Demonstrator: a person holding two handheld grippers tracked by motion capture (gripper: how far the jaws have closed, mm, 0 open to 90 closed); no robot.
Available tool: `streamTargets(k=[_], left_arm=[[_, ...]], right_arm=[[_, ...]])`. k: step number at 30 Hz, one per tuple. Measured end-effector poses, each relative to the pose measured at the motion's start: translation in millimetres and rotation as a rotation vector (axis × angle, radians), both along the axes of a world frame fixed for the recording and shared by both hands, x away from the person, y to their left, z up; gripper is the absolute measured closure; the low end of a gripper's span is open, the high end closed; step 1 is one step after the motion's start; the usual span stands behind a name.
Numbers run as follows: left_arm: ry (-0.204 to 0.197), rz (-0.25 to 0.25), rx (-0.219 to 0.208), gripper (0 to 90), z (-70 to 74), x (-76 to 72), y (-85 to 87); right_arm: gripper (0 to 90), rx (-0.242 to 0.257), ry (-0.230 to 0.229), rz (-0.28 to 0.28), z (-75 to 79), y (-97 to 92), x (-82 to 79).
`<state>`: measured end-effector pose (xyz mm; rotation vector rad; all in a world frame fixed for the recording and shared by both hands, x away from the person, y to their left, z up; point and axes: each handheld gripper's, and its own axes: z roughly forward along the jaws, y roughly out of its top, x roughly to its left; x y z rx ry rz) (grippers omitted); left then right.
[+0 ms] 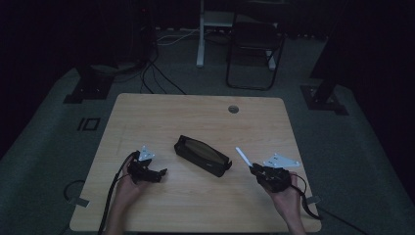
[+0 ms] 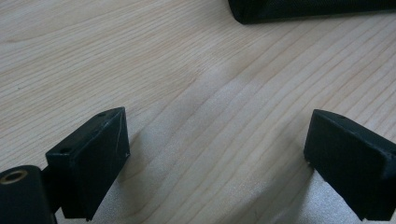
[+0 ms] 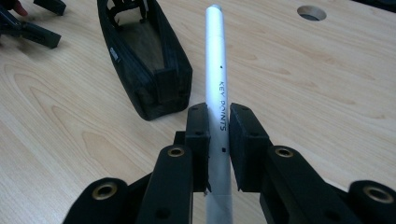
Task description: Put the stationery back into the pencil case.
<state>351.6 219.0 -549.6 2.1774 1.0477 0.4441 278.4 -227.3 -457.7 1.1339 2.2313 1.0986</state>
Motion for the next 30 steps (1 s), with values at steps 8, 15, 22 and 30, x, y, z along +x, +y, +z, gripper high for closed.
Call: streamTargets(k=[8, 15, 22, 30], left_arm=[[0.0, 0.0, 0.0, 7.1, 0.0, 0.0, 0.0], [0.0, 0.0, 0.0, 7.1, 0.0, 0.0, 0.0], [0.0, 0.0, 0.0, 7.1, 0.0, 0.0, 0.0], [0.0, 0.0, 0.0, 7.1, 0.0, 0.0, 0.0]], right_arm=[[79.0, -0.004, -0.016, 0.01, 7.8, 1.9, 2.2], [79.0, -0.007, -0.021, 0.019, 14.2, 4.1, 4.7], [79.0, -0.011, -0.024, 0.033, 17.0, 7.0, 6.0], [79.0, -0.014, -0.034, 0.045, 22.0, 10.7, 7.0]])
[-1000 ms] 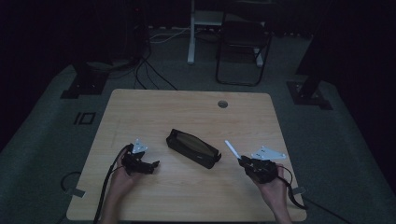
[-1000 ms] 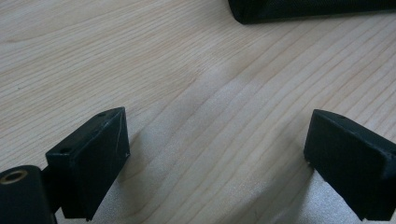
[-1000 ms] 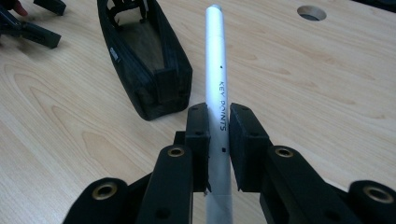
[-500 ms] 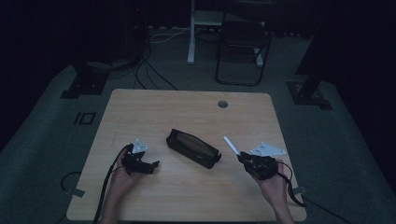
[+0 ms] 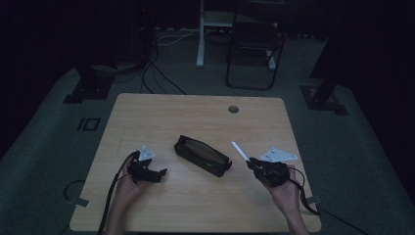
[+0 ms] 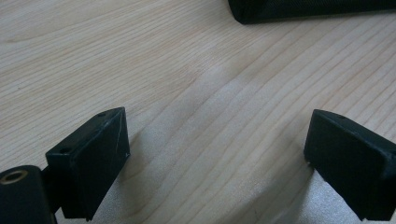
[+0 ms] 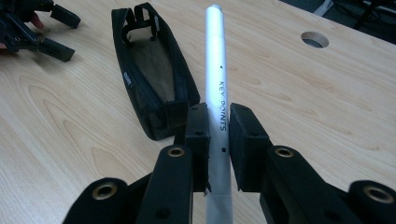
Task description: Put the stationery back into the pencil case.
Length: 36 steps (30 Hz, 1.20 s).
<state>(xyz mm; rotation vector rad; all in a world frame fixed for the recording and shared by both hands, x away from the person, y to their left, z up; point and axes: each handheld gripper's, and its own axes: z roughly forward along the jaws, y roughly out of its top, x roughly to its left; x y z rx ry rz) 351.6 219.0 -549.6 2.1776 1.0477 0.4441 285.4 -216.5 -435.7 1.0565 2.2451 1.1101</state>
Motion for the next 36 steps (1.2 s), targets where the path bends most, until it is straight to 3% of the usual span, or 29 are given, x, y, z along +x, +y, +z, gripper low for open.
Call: streamTargets(k=[36], left_arm=[[0.0, 0.0, 0.0, 7.1, 0.0, 0.0, 0.0]], right_arm=[[79.0, -0.014, -0.042, 0.05, 17.9, 21.6, 5.1]])
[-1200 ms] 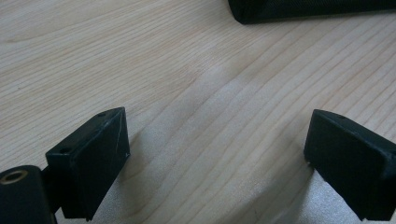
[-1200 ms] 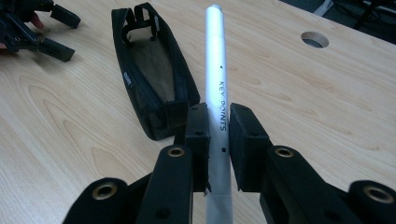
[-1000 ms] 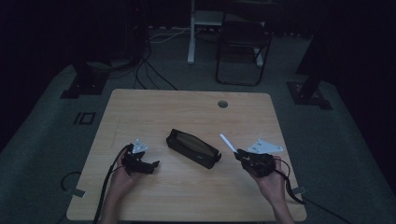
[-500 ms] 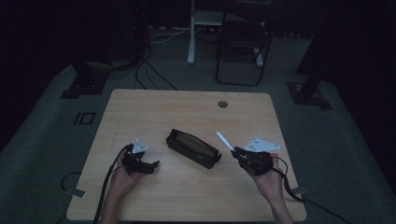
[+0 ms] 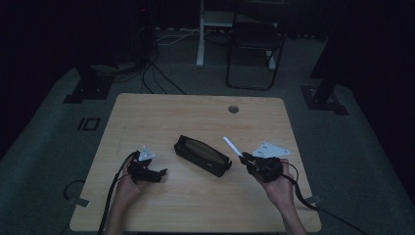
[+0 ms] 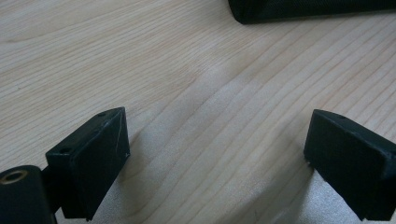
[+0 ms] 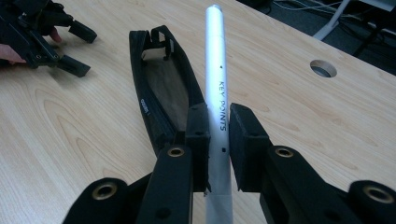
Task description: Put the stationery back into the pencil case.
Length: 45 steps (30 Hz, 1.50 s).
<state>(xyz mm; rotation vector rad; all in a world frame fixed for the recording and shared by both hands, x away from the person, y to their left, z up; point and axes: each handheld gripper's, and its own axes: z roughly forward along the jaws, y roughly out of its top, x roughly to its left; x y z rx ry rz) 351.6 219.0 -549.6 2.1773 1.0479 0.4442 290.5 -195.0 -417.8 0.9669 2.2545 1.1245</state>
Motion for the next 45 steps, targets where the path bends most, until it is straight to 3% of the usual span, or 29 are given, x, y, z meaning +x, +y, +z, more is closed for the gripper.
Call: streamTargets(k=[45], left_arm=[[0.0, 0.0, 0.0, 7.1, 0.0, 0.0, 0.0]], right_arm=[[78.9, -0.017, -0.02, 0.047, 7.7, 26.4, 15.3]])
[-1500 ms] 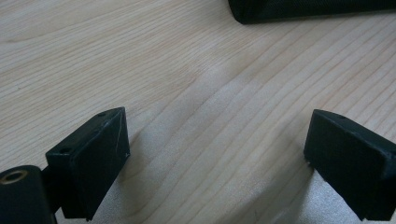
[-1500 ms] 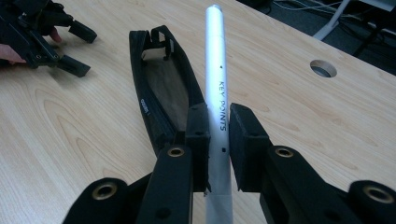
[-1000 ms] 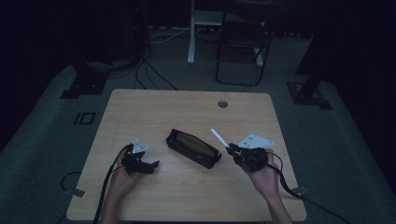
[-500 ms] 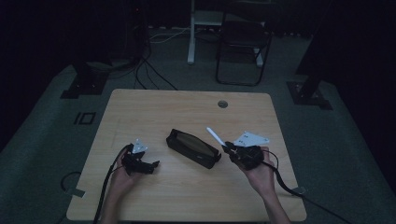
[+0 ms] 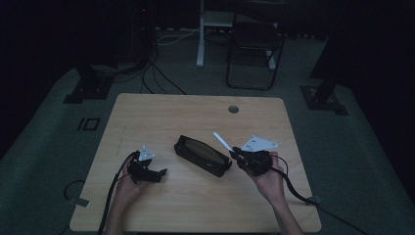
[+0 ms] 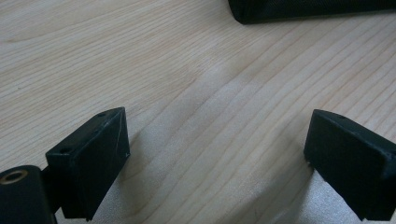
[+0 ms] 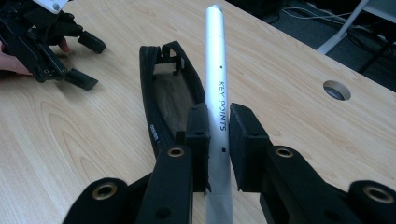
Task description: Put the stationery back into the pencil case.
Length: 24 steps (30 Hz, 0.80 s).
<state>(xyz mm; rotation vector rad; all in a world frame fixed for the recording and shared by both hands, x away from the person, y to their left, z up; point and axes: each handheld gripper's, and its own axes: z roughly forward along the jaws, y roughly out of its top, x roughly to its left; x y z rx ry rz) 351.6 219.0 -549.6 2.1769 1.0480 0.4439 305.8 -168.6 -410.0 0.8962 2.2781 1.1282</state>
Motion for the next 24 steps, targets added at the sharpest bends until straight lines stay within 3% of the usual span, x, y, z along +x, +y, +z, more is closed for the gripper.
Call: streamTargets(k=[24], left_arm=[[0.0, 0.0, 0.0, 7.1, 0.0, 0.0, 0.0]], right_arm=[[79.0, 0.02, 0.016, 0.023, 1.2, 9.5, 9.2]])
